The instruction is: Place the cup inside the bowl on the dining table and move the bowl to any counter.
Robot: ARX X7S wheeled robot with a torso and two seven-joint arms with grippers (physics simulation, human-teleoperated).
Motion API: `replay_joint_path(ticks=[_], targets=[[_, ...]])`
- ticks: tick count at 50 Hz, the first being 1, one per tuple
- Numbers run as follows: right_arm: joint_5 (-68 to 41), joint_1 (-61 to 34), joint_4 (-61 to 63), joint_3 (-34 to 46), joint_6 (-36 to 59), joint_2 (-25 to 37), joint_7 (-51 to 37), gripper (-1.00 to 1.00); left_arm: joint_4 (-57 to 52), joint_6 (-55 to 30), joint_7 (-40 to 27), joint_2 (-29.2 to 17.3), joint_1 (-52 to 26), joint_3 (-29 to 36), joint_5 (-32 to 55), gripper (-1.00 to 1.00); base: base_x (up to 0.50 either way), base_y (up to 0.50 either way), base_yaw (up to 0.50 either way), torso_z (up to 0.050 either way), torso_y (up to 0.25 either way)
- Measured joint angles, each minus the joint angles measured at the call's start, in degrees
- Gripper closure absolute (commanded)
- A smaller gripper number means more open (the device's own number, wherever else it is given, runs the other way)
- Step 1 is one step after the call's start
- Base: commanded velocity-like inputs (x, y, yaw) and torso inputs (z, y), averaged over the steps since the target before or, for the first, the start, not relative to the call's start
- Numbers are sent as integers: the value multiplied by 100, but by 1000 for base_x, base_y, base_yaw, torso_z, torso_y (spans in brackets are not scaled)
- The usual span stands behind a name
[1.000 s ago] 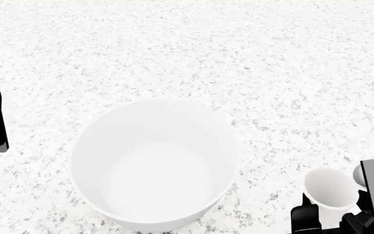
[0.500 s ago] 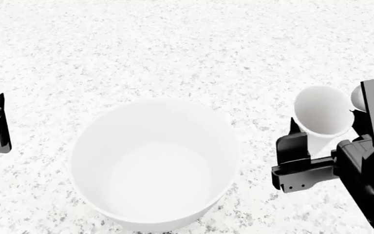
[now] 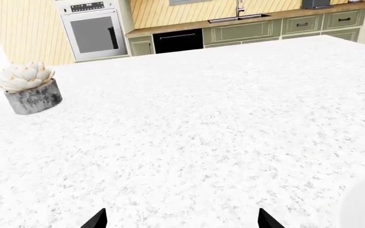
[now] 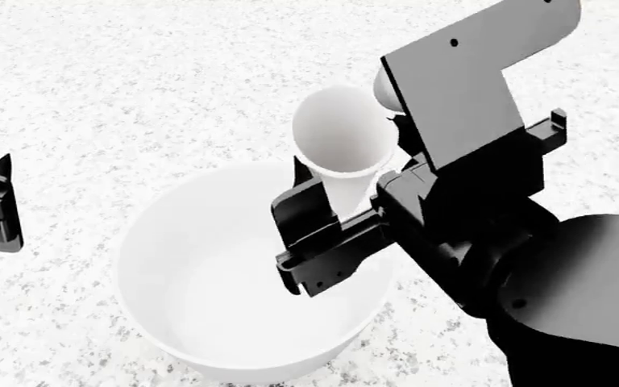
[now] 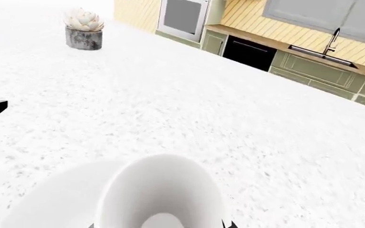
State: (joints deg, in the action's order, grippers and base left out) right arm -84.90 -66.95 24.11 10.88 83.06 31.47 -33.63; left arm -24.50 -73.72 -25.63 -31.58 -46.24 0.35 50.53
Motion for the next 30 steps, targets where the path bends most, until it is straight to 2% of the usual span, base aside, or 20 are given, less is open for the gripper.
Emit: replay_joint_path(ticks=[15,29,30], targets=[[687,-18,-491,1070,-269,-580,781,100,9,67,2,-40,62,2,24,-100,0,0,0,0,0],[1032,27,-812,1591,-452,-768,1153,100,33,144,10,-82,135,7,27,-100,0,0,0,0,0],[1045,29,-824,1614,-458,-770,1164,-100,37,153,9,-83,141,9,23,-100,0,0,0,0,0]])
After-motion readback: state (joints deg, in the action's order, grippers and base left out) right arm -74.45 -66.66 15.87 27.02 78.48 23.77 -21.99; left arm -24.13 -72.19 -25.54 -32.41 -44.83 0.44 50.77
